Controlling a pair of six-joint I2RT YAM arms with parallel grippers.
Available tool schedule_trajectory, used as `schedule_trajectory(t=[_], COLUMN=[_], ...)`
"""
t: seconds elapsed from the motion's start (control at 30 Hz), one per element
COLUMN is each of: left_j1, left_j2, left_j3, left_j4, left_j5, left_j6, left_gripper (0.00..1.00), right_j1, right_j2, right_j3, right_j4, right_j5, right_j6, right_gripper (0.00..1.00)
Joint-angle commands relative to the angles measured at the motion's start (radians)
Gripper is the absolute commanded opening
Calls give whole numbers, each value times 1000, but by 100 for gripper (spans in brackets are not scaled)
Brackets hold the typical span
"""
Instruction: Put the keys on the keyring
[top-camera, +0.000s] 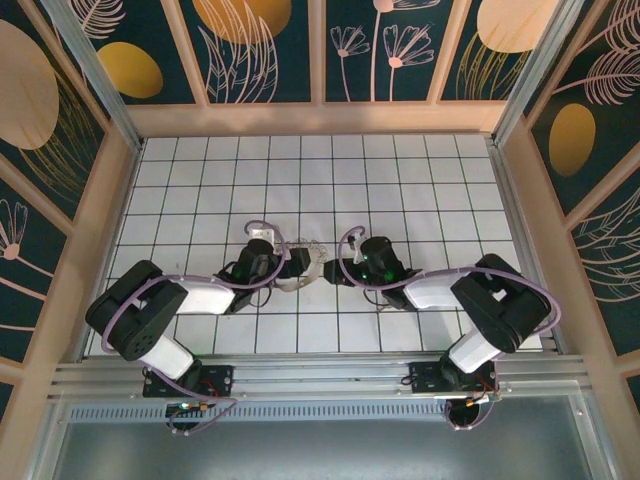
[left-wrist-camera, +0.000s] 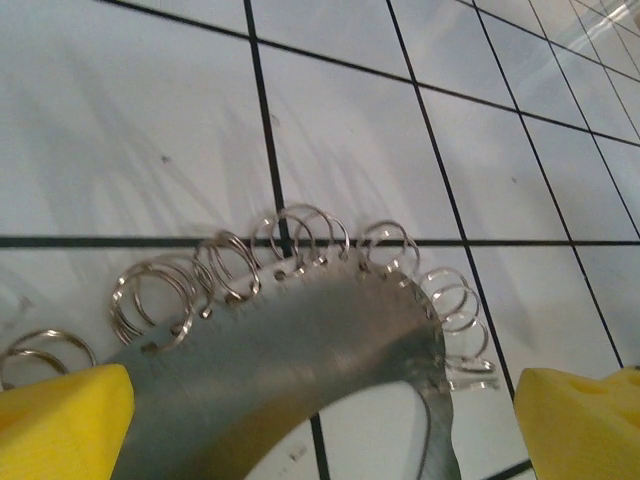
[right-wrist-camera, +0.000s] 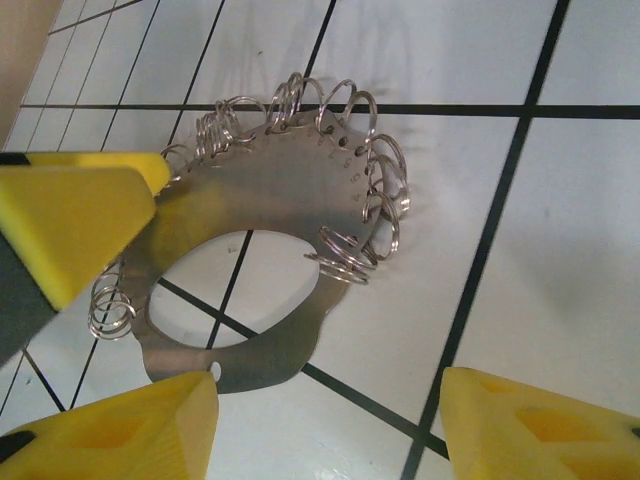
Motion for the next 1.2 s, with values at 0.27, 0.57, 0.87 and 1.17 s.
schedule_trajectory(t=[0.27, 0.57, 0.87, 1.17], left_j1=[96, 96, 96, 96], left_j2=[-13, -139, -225, -277], left_j3=[112, 126, 54, -65], left_j4=[-63, -112, -132, -165], left_j5=[45, 95, 119, 126], left_j6=[178, 154, 61, 19], left_gripper=[98, 98, 98, 99], right_j1=[22, 31, 36, 36], right_j2=[65, 80, 138, 155], right_j3=[54, 56, 79, 94], right_j4=[91, 118, 143, 143], right_j5=[-52, -91, -126, -122], right_j6=[45, 63, 67, 60], right_gripper=[60, 58, 56, 55])
